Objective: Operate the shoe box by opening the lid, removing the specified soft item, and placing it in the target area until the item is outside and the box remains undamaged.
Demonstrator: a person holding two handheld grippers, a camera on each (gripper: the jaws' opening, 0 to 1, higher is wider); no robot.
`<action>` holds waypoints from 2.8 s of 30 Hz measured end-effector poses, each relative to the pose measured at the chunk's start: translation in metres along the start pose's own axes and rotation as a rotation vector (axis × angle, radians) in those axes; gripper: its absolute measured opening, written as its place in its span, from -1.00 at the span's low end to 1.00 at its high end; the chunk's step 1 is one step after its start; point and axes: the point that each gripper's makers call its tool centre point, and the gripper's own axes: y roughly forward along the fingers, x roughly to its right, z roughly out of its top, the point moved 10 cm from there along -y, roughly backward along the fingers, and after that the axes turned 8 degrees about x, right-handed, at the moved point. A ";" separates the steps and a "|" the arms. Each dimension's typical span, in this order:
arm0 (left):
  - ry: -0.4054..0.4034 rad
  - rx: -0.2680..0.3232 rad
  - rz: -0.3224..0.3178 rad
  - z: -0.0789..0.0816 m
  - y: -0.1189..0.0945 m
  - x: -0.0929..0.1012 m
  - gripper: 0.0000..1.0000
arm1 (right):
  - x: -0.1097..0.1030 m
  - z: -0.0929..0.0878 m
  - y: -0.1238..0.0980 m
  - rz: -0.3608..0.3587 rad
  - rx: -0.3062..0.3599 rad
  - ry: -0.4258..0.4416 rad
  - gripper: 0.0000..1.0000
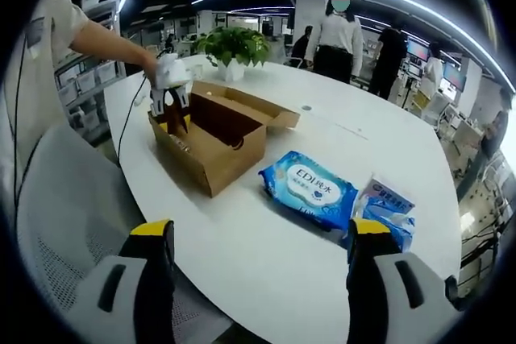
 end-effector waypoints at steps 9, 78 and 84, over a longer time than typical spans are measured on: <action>0.029 -0.030 0.048 0.000 0.007 -0.006 -0.51 | 0.002 -0.002 -0.002 -0.012 -0.003 0.007 0.68; 0.124 0.032 0.179 -0.015 -0.016 -0.005 -0.65 | -0.012 0.007 0.013 0.108 0.024 -0.070 0.36; 0.089 0.040 0.195 -0.009 -0.024 -0.001 -0.66 | -0.017 0.013 0.017 0.136 0.044 -0.092 0.24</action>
